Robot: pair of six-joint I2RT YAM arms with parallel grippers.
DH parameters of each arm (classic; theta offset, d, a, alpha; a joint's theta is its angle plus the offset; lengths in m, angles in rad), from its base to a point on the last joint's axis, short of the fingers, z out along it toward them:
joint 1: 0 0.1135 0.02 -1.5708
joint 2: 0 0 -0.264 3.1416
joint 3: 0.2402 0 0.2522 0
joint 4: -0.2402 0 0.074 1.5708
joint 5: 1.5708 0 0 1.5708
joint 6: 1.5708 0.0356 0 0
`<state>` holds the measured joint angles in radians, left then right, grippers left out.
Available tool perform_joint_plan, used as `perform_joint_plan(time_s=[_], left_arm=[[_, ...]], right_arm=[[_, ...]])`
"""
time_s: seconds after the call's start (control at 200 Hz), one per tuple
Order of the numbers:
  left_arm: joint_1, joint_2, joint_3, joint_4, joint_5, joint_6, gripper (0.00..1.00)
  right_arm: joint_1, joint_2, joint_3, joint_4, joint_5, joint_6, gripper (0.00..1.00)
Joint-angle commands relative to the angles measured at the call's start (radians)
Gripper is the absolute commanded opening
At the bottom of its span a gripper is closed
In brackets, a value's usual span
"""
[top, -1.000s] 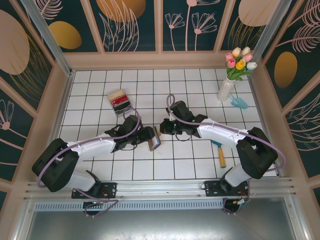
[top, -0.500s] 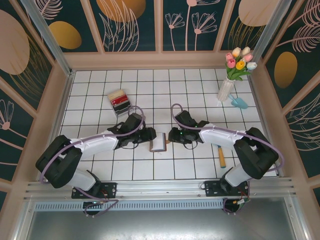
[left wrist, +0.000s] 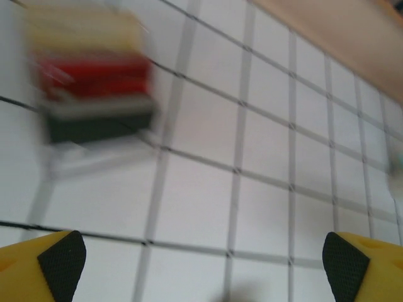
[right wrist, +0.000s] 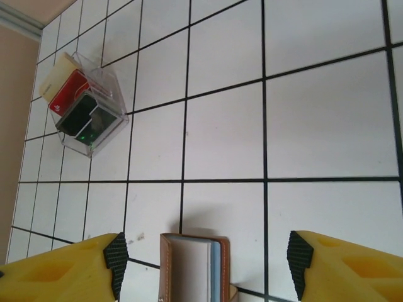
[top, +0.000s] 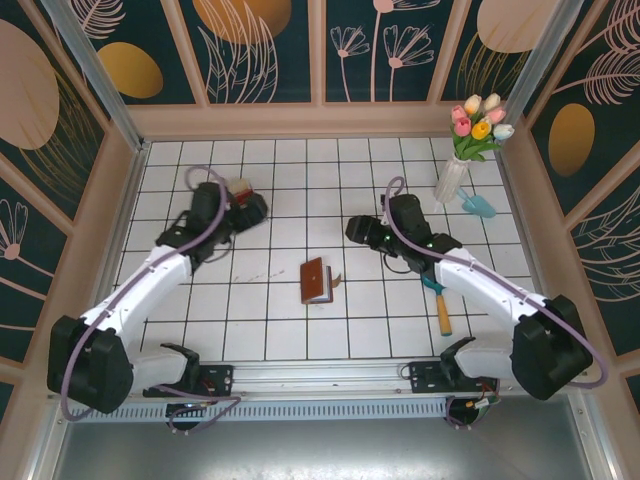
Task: Put the credit cards into the card holder
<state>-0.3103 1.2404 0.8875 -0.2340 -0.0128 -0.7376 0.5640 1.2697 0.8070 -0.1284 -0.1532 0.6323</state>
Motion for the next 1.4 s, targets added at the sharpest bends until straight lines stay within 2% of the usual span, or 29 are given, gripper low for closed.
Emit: perform_joint_plan(time_s=[0.0, 0.09, 0.23, 0.36, 0.525, 1.001, 1.226, 1.396], left_arm=[[0.160, 0.041, 0.051, -0.026, 0.027, 0.078, 0.99], [0.260, 0.140, 0.080, 0.030, 0.097, 0.070, 0.98], [0.327, 0.312, 0.169, 0.120, 0.206, 0.053, 0.99], [0.364, 0.415, 0.200, 0.219, 0.264, 0.008, 0.98], [0.369, 0.530, 0.250, 0.269, 0.327, -0.010, 0.99], [0.355, 0.685, 0.263, 0.418, 0.482, -0.065, 0.99], [0.265, 0.765, 0.378, 0.347, 0.518, 0.014, 0.98], [0.170, 0.815, 0.444, 0.358, 0.561, 0.002, 0.98]], right_arm=[[-0.002, 0.059, 0.055, 0.067, -0.097, -0.037, 0.73], [0.011, 0.114, 0.085, 0.079, -0.118, -0.033, 0.74], [0.033, 0.167, 0.120, 0.073, -0.117, -0.036, 0.76], [0.037, 0.190, 0.130, 0.070, -0.113, -0.036, 0.76], [0.037, 0.217, 0.136, 0.053, -0.097, -0.037, 0.76], [0.039, 0.284, 0.167, 0.047, -0.108, -0.043, 0.76], [0.038, 0.282, 0.159, 0.054, -0.073, -0.042, 0.77], [0.021, 0.265, 0.142, 0.047, -0.044, -0.031, 0.77]])
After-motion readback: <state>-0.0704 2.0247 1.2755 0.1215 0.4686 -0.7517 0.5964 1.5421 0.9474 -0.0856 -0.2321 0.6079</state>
